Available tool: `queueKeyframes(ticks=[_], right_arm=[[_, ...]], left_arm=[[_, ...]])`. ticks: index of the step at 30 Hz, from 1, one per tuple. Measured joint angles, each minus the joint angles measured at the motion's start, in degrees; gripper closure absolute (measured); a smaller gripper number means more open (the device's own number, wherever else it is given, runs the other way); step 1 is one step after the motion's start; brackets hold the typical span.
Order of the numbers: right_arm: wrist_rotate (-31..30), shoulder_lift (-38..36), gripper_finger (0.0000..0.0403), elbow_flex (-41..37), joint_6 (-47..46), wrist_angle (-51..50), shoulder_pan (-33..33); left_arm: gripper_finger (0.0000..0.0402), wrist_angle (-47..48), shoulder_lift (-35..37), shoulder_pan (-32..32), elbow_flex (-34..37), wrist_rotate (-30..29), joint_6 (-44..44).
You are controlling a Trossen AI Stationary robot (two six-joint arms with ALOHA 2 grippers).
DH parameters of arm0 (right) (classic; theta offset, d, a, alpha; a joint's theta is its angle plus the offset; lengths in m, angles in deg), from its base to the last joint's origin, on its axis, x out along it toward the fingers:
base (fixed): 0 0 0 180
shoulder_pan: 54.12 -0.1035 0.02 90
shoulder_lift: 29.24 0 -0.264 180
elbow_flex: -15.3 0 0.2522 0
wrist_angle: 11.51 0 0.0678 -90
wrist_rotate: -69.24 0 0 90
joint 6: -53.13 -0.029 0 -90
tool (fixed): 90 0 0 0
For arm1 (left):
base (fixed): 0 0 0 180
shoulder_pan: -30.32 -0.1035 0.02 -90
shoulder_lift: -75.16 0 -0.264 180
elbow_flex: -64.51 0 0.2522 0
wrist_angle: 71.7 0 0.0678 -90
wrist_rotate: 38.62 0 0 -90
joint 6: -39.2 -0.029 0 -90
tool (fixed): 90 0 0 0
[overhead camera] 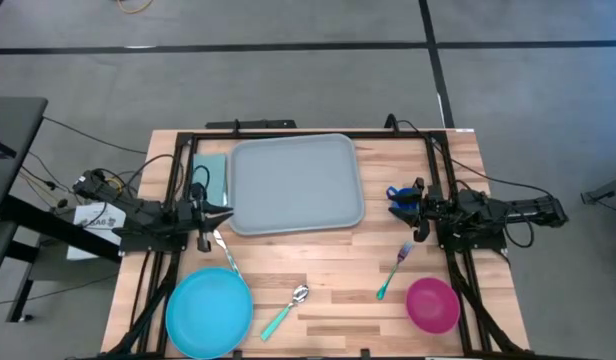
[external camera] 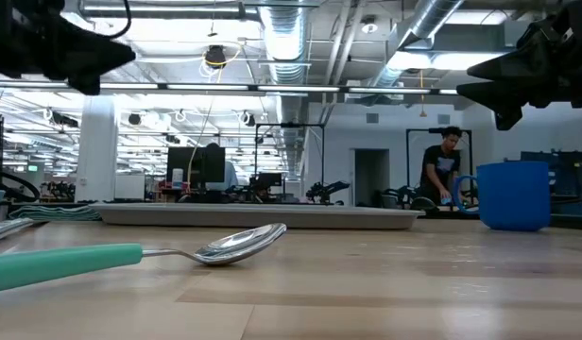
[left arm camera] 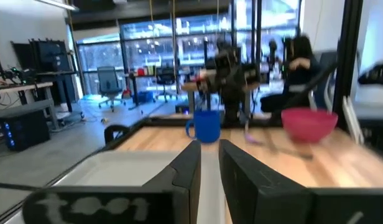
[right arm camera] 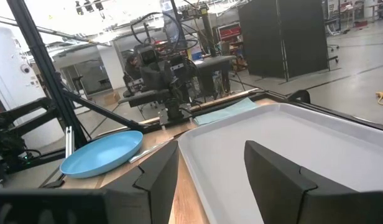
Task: Set up tray
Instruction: Put the blue cup on the gray tray
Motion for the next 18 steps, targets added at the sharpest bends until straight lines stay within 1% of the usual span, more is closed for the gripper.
queueKeyframes(ticks=[4,10,15,18], right_arm=[[0.0,0.0,0.0226,0.01,-0.01,0.01,-0.01],[-0.07,0.0,0.0226,0.0,0.0,0.02,0.26],[-0.09,0.0,0.0226,0.01,0.0,0.02,0.26],[-0.26,0.0,0.0226,0.02,1.07,0.11,0.28]], left_arm=[[0.0354,-5.44,0.02,0.0,-0.14,0.25,-2.19],[0.0344,-5.12,0.0,0.01,-0.2,0.63,-1.69],[0.0321,-4.91,0.0,0.01,-0.22,-3.54,-0.01],[0.0307,-5.02,0.0,0.01,-0.24,-4.66,0.05]])
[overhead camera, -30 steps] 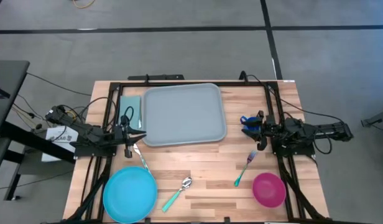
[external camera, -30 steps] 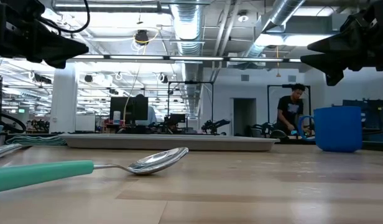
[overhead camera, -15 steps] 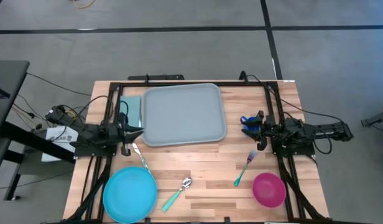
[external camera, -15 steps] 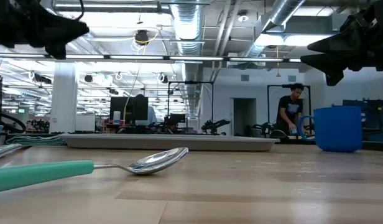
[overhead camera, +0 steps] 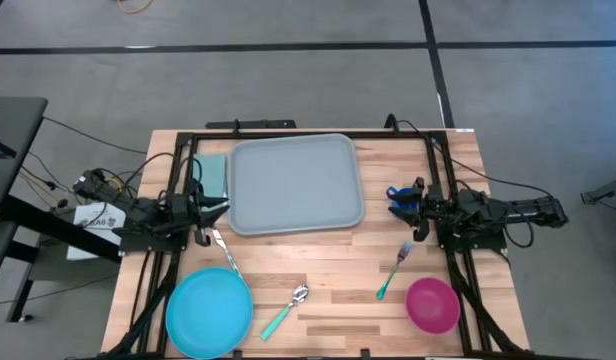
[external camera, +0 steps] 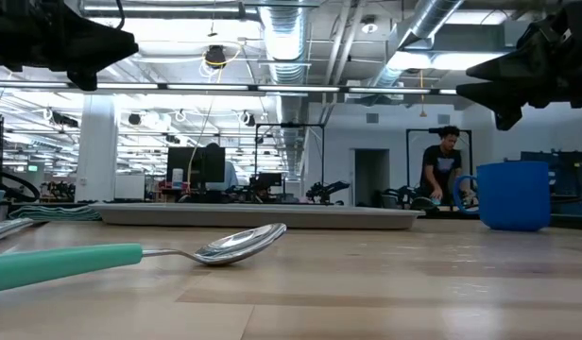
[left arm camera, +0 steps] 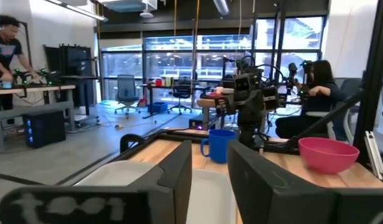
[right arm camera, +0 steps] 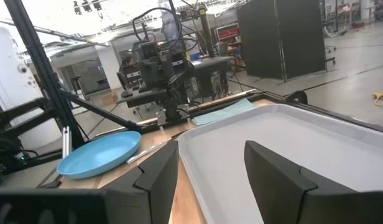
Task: Set up tray
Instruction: Put the blue cup on the gray tray
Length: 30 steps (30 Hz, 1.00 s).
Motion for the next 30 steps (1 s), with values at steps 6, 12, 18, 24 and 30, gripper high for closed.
queueKeyframes(ticks=[6,12,18,24,30], right_arm=[[-0.29,-0.04,0.0226,-0.02,2.89,3.34,-0.02],[-8.66,-0.07,0.0226,-0.02,6.55,7.68,-0.02],[-14.49,-0.03,0.0226,0.43,6.28,10.84,-0.02],[-16.54,-0.04,0.0226,2.82,5.74,17.45,-0.02],[-14.94,2.98,0.0226,11.37,0.05,14.05,-0.48]], left_arm=[[0.0291,-0.04,0.0,0.0,-0.05,-0.02,-0.02],[0.029,-1.43,0.0,0.0,-0.07,-2.86,-2.81],[0.029,-2.11,0.0,0.0,-0.09,-8.85,-5.82],[0.029,-3.05,0.0,0.0,-0.09,-10.4,-10.48],[0.029,-8.24,0.0,0.0,-0.12,-10.58,-10.78]])
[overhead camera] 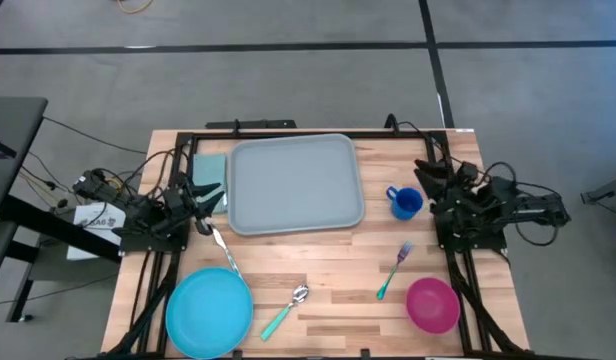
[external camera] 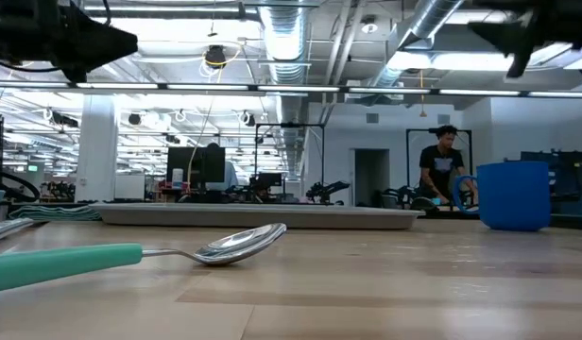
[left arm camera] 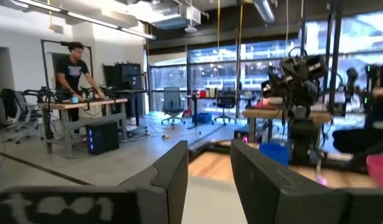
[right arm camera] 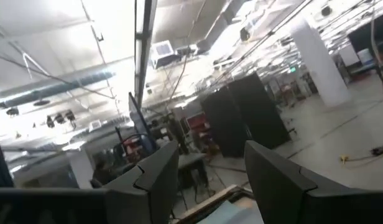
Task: Set up tray
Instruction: Put the blue cup on the gray tray
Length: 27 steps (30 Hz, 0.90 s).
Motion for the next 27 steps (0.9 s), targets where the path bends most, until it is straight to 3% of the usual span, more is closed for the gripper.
queueKeyframes(ticks=[7,17,27], right_arm=[[-0.19,12.53,0.0226,13.7,-3.01,-18.2,-1.59],[0.15,32.61,0.0226,33.8,-15.22,-47.64,-6.09],[0.37,45.49,0.0226,39.96,-37.79,-73.6,-8.29]], left_arm=[[0.029,-0.76,0.02,0.0,-0.01,0.0,0.52],[0.029,-0.78,0.02,0.0,-0.01,0.0,0.48],[0.029,-2.3,0.02,0.0,-0.01,0.02,0.56]])
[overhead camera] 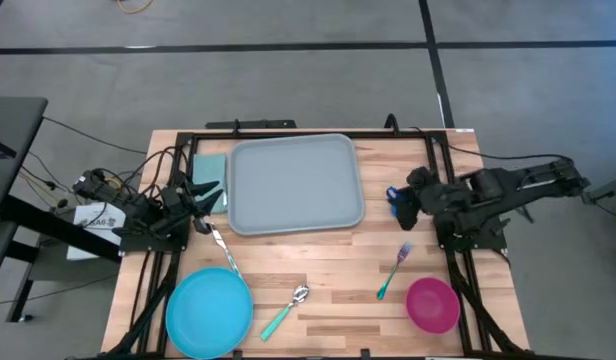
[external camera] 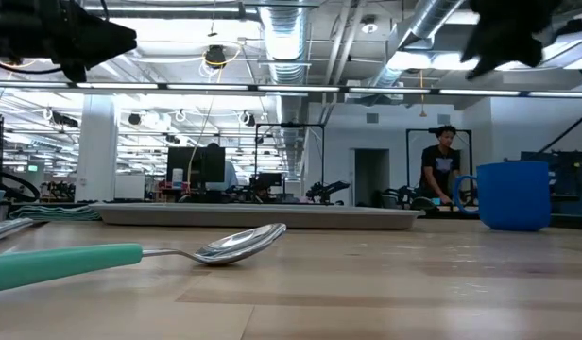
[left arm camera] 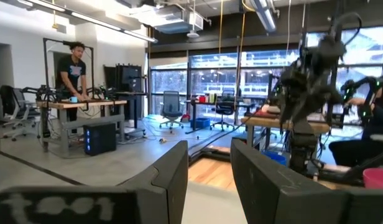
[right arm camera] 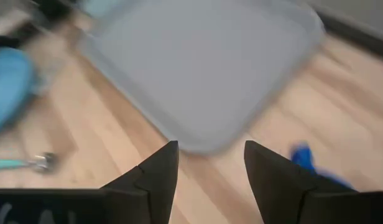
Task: Set up tray
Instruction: Put the blue cup on the gray tray
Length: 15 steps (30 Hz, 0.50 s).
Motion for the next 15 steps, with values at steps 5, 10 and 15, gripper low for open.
queueKeyframes(ticks=[5,10,15], right_arm=[[3.89,5.15,0.0226,0.01,-6.37,-8.19,0.12],[6.37,9.15,0.0226,0.01,-6.41,-6.87,0.12],[8.82,13.03,0.0226,0.01,-7.03,-12.14,0.13]], left_arm=[[0.029,-4.04,0.0,0.0,0.0,0.02,-1.65],[0.029,-4.84,0.0,0.0,0.0,-0.09,-1.16],[0.029,-4.22,0.0,0.0,0.0,-0.13,1.26]])
